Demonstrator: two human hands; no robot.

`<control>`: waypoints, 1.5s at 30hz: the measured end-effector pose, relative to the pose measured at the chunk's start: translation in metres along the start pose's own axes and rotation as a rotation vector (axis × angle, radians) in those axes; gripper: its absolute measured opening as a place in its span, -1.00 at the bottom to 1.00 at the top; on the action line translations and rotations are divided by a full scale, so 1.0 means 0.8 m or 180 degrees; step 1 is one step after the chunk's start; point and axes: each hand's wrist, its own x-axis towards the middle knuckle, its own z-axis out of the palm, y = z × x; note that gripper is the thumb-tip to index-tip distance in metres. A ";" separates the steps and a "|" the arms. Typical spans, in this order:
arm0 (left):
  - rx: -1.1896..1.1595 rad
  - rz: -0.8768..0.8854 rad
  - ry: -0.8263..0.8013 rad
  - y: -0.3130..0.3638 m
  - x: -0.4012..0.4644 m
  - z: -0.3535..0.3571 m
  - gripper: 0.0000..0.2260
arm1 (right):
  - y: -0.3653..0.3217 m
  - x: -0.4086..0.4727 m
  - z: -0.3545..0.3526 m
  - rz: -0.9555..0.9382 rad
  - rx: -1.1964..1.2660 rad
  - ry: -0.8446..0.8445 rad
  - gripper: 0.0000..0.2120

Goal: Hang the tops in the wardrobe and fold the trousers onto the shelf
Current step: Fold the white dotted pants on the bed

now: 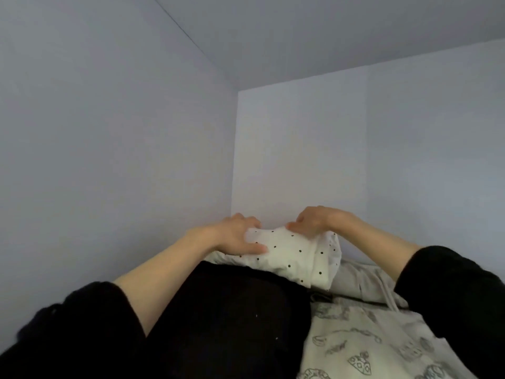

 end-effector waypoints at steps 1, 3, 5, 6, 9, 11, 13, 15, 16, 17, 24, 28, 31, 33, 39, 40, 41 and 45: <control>0.0086 0.0192 -0.0281 0.003 0.006 0.012 -0.32 | 0.011 -0.003 0.007 0.0186 0.0057 0.0010 -0.41; 0.0209 0.0175 -0.0578 0.003 0.013 0.037 -0.20 | 0.026 -0.007 0.021 0.0409 0.0484 0.0003 -0.40; 0.0034 0.0140 -0.0378 -0.003 0.021 0.057 -0.26 | 0.026 -0.008 0.031 0.0378 0.1334 0.0095 -0.48; -0.0019 0.0131 -0.0171 -0.005 0.020 0.060 -0.32 | 0.020 -0.003 0.034 0.0289 0.1569 0.0212 -0.52; 0.0035 0.0137 0.0386 -0.017 0.026 0.063 -0.43 | 0.008 0.009 0.040 -0.0024 0.1562 0.0593 -0.51; -0.0210 0.0277 0.0171 -0.024 0.027 0.066 -0.38 | 0.006 0.010 0.048 -0.0181 0.1534 0.0566 -0.50; -0.0251 0.0290 -0.0212 -0.024 0.023 0.069 -0.34 | 0.012 0.002 0.050 -0.0221 0.1582 0.0427 -0.54; -0.0247 0.0167 -0.0483 -0.018 0.015 0.059 -0.31 | 0.019 -0.013 0.044 -0.0176 0.1682 0.0221 -0.55; -0.0280 0.0119 -0.0563 -0.013 0.011 0.050 -0.34 | 0.021 -0.023 0.038 -0.0130 0.1659 0.0141 -0.53; -0.0337 0.0128 -0.0561 -0.008 0.004 0.040 -0.38 | 0.023 -0.036 0.033 -0.0066 0.1570 0.0091 -0.50; -0.0839 0.0786 0.0305 0.043 -0.066 0.009 -0.56 | 0.017 -0.160 0.006 0.0240 0.0263 0.0286 -0.48; -0.1231 0.1448 0.0748 0.087 -0.123 0.018 -0.60 | 0.011 -0.268 0.010 0.0692 -0.0137 0.0627 -0.50; -0.1416 0.1967 0.0625 0.118 -0.181 0.032 -0.59 | 0.005 -0.366 0.023 0.1118 -0.0446 0.0720 -0.54; -0.1611 0.2169 0.0581 0.131 -0.212 0.041 -0.58 | -0.001 -0.420 0.025 0.1287 -0.0545 0.0710 -0.55; -0.2282 0.2840 0.0700 0.210 -0.360 0.056 -0.62 | -0.039 -0.639 0.033 0.1867 -0.0477 0.0870 -0.58; -0.2365 0.2904 0.0625 0.223 -0.385 0.061 -0.62 | -0.045 -0.672 0.038 0.1936 -0.0468 0.0857 -0.57; -0.2457 0.3000 0.0519 0.236 -0.410 0.066 -0.62 | -0.051 -0.705 0.043 0.2030 -0.0433 0.0860 -0.56; -0.2769 0.3392 0.0054 0.289 -0.518 0.088 -0.62 | -0.089 -0.836 0.060 0.2384 -0.0211 0.0909 -0.55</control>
